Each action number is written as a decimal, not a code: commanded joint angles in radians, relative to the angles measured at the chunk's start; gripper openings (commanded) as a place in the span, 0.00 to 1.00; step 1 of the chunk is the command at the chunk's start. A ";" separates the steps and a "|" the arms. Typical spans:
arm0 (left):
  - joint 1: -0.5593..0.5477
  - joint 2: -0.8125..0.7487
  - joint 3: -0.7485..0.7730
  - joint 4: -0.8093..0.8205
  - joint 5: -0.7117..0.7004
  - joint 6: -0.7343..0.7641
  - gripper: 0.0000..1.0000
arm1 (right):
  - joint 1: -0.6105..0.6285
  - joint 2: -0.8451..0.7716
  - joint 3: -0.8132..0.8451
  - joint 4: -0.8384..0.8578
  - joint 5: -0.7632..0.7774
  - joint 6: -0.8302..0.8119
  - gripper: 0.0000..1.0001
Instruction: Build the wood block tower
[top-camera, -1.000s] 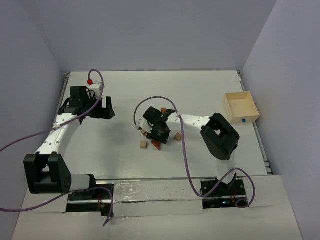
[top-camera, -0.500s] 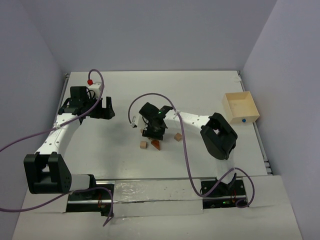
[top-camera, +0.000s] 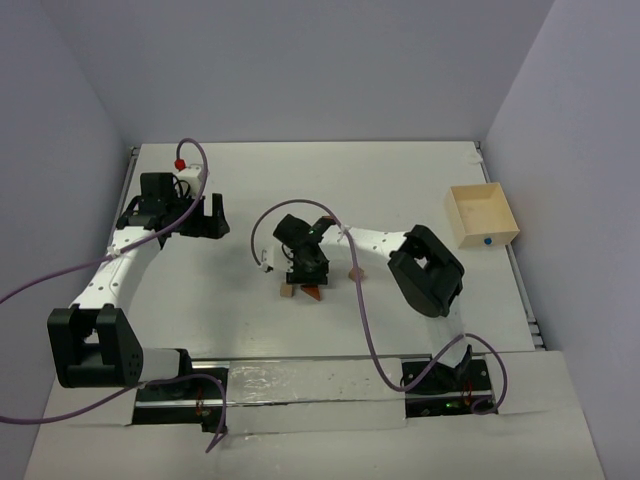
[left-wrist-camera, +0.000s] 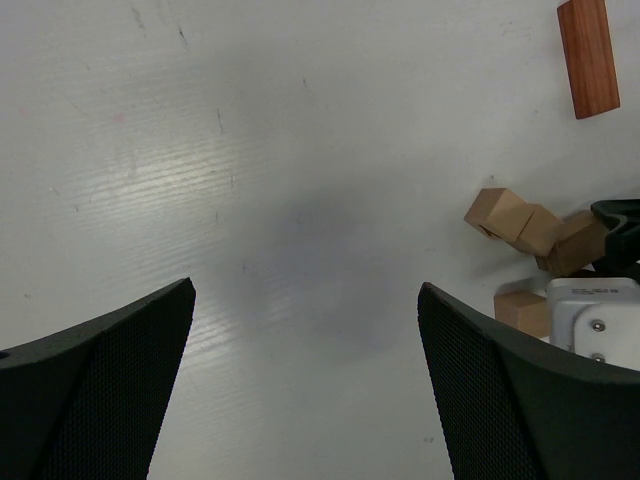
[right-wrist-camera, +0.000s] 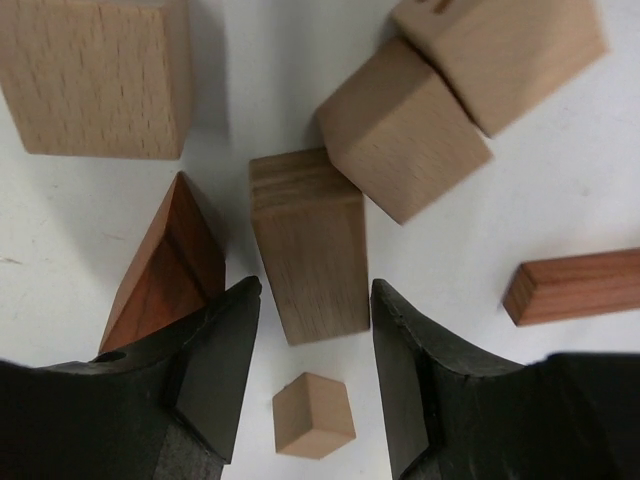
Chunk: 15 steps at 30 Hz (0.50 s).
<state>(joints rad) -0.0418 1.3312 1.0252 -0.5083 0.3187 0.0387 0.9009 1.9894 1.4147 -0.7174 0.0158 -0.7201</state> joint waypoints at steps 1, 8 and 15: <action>0.008 -0.013 0.038 0.004 0.000 0.010 0.99 | 0.007 0.025 0.046 -0.016 -0.007 -0.052 0.54; 0.008 -0.010 0.032 0.004 -0.003 0.011 0.99 | 0.018 0.001 0.084 -0.045 -0.060 -0.062 0.48; 0.008 0.000 0.039 0.008 0.005 0.006 0.99 | 0.029 0.004 0.127 -0.086 -0.073 -0.039 0.45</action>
<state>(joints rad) -0.0418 1.3319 1.0252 -0.5125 0.3180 0.0387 0.9161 2.0079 1.4839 -0.7620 -0.0338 -0.7636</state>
